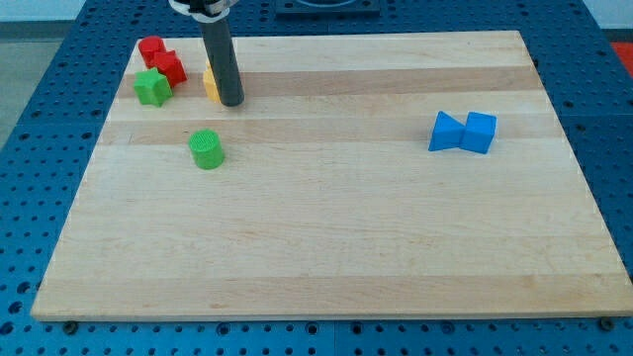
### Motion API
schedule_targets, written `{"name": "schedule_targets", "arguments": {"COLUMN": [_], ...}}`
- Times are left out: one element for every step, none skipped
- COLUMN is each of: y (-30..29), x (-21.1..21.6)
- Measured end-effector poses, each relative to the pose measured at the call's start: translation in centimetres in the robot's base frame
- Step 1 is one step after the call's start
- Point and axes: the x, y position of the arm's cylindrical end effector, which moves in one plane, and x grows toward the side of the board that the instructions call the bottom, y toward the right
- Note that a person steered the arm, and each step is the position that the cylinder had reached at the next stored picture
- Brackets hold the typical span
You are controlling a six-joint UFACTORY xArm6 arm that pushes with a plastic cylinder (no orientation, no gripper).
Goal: Move the red circle slightly towards the right
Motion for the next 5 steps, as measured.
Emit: {"name": "schedule_targets", "arguments": {"y": [-0.2,-4.1,-9.7,-15.8,-16.9], "x": [0.3,1.8,2.1,2.1,2.1]}}
